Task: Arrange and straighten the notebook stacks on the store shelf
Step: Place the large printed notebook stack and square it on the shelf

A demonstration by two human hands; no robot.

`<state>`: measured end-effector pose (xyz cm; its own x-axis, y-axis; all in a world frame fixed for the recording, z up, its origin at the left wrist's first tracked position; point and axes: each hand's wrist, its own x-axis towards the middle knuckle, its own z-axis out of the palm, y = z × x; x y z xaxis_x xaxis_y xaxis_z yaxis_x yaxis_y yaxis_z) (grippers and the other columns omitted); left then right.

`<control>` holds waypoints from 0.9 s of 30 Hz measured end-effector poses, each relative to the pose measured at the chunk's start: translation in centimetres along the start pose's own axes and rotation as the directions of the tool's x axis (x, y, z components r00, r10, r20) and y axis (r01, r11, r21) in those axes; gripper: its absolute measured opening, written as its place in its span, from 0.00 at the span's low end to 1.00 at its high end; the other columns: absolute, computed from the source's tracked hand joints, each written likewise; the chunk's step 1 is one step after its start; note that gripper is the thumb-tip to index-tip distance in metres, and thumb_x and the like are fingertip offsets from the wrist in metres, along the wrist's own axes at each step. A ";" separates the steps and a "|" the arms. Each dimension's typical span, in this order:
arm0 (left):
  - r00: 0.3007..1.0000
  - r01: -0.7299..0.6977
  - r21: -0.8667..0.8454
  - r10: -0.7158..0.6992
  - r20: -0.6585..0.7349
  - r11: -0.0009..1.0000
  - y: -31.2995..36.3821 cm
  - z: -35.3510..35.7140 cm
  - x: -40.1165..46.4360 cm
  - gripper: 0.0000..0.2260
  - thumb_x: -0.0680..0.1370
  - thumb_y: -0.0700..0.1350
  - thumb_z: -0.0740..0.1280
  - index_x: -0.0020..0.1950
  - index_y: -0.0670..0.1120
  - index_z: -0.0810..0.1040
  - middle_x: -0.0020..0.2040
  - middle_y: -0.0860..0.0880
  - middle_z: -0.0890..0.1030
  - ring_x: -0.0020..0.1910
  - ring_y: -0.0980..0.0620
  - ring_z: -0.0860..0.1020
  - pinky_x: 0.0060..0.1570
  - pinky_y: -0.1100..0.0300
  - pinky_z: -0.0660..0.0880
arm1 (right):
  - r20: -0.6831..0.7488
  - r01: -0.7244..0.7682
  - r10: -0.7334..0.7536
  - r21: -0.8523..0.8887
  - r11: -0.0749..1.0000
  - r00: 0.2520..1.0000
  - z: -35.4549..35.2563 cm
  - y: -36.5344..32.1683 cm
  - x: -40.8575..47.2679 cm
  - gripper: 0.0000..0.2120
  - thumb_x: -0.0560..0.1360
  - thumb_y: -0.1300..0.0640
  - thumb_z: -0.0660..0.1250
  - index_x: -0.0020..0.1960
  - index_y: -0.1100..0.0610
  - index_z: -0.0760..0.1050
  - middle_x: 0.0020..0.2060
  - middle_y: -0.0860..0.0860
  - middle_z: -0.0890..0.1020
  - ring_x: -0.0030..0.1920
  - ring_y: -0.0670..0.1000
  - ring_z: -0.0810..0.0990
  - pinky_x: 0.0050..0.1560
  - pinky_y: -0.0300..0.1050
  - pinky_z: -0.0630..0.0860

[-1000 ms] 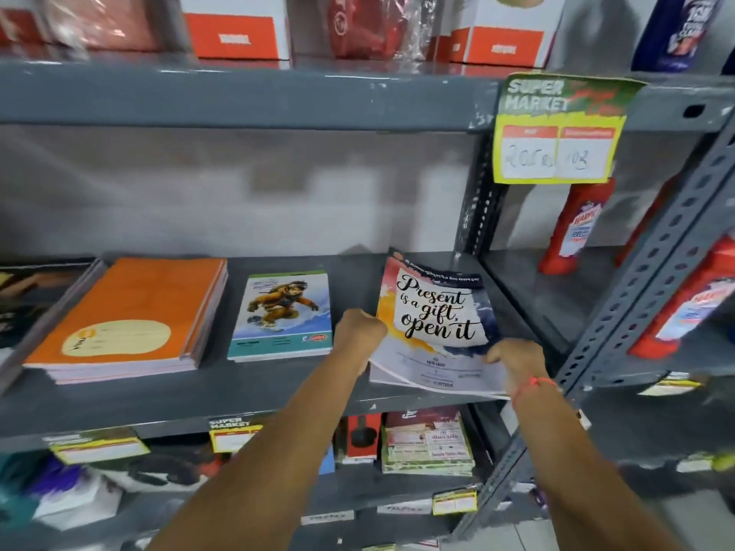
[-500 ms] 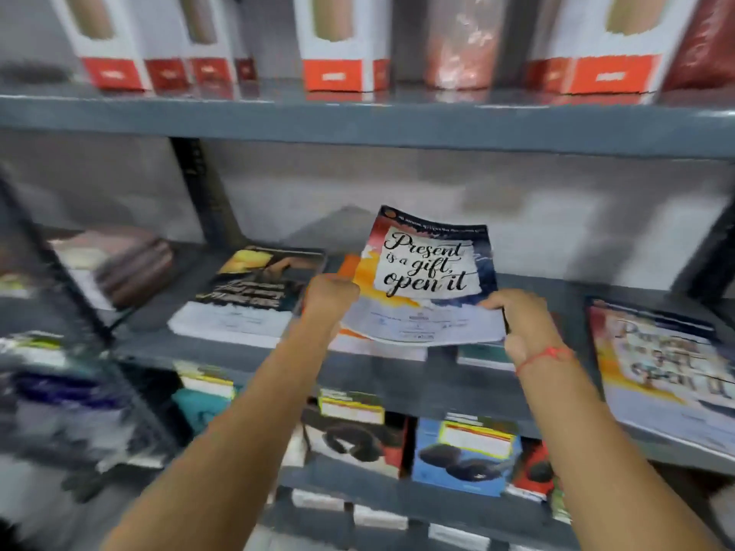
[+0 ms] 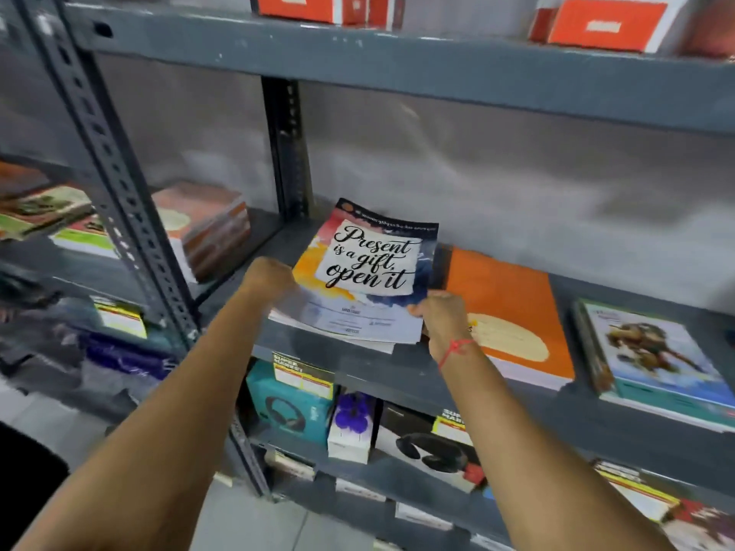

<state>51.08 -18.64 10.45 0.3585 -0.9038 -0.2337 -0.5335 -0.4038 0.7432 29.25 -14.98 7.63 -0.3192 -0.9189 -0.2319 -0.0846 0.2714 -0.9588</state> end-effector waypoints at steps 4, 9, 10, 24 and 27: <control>0.968 -0.246 0.531 0.228 0.101 0.811 -2.1 0.7 2.2 0.18 0.79 0.39 0.57 0.69 0.45 0.70 0.70 0.48 0.71 0.70 0.49 0.69 0.62 0.57 0.71 | 0.020 0.026 -0.025 -0.078 0.997 1.000 1.9 1.1 0.8 0.08 0.68 0.71 0.64 0.35 0.61 0.77 0.42 0.59 0.79 0.44 0.52 0.73 0.44 0.47 0.70; 0.981 -0.178 0.455 0.193 0.014 0.873 -4.2 1.2 2.5 0.16 0.78 0.36 0.58 0.64 0.44 0.74 0.61 0.49 0.79 0.59 0.50 0.78 0.46 0.62 0.74 | -0.014 0.057 -0.066 -0.357 0.932 0.998 3.3 2.8 1.1 0.14 0.70 0.64 0.66 0.54 0.66 0.76 0.52 0.60 0.82 0.49 0.57 0.78 0.42 0.41 0.69; 0.995 -0.088 0.370 0.101 -0.015 0.925 -3.9 1.0 2.5 0.15 0.78 0.37 0.58 0.62 0.43 0.75 0.57 0.50 0.81 0.55 0.51 0.80 0.41 0.64 0.73 | -0.026 0.068 -0.085 -0.398 0.915 0.996 3.5 2.9 1.2 0.14 0.70 0.63 0.65 0.55 0.65 0.75 0.54 0.61 0.81 0.51 0.59 0.79 0.43 0.42 0.70; 0.962 -0.233 0.209 0.257 -0.094 0.950 5.1 7.8 -5.8 0.14 0.73 0.39 0.60 0.56 0.44 0.79 0.59 0.40 0.80 0.58 0.39 0.77 0.59 0.49 0.73 | -0.303 0.358 -0.522 -0.460 0.813 0.797 -5.7 0.7 -0.5 0.23 0.68 0.74 0.54 0.60 0.63 0.73 0.55 0.63 0.76 0.53 0.62 0.76 0.50 0.47 0.71; 0.902 -0.426 0.193 0.432 0.011 0.884 9.6 13.7 -10.6 0.13 0.74 0.40 0.59 0.53 0.41 0.80 0.58 0.38 0.80 0.58 0.38 0.77 0.56 0.51 0.74 | -0.408 0.302 -0.492 -0.445 0.843 0.769 -11.9 1.5 -0.2 0.23 0.67 0.74 0.55 0.58 0.63 0.75 0.54 0.63 0.78 0.53 0.61 0.77 0.51 0.44 0.70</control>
<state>31.66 -14.92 11.49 0.0838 -0.9911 0.1035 -0.7723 0.0011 0.6353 17.97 -11.01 8.21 -0.5893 -0.7232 0.3601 -0.5879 0.0783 -0.8051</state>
